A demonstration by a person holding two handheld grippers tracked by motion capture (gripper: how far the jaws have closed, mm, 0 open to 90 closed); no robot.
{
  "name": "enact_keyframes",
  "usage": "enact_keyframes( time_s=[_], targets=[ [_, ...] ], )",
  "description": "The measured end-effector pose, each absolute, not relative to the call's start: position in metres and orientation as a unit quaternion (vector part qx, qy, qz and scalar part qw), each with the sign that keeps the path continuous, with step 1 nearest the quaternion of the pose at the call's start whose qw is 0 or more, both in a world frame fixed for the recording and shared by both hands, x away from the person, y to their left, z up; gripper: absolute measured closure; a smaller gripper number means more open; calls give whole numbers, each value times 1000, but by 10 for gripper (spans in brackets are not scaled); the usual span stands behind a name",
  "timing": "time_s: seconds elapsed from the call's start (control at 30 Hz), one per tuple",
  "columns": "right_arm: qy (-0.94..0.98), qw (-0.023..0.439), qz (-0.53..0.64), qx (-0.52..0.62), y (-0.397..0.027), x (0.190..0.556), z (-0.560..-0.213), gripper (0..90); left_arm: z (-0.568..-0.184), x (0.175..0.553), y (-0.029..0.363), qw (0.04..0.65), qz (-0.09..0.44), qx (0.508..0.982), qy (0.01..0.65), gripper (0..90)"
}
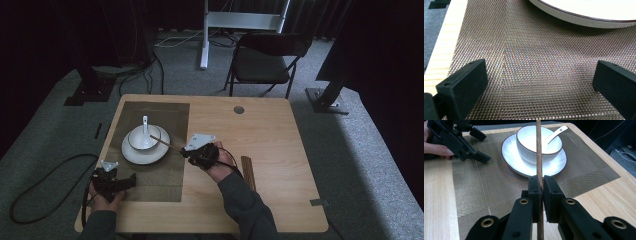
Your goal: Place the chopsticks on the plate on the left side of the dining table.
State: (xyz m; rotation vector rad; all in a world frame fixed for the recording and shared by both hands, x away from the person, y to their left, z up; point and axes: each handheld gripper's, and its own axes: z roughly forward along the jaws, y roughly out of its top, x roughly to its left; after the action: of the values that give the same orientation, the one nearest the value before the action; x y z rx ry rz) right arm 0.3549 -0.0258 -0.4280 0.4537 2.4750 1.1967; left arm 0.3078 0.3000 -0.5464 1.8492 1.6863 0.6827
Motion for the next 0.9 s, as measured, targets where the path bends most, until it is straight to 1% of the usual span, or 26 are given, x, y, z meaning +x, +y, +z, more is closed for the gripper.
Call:
enact_keyframes(
  time_s=[0.9],
  targets=[
    [885, 175, 408, 138, -7, 367, -429, 850, -546, 308, 300, 269, 254, 687, 625, 1]
  ],
)
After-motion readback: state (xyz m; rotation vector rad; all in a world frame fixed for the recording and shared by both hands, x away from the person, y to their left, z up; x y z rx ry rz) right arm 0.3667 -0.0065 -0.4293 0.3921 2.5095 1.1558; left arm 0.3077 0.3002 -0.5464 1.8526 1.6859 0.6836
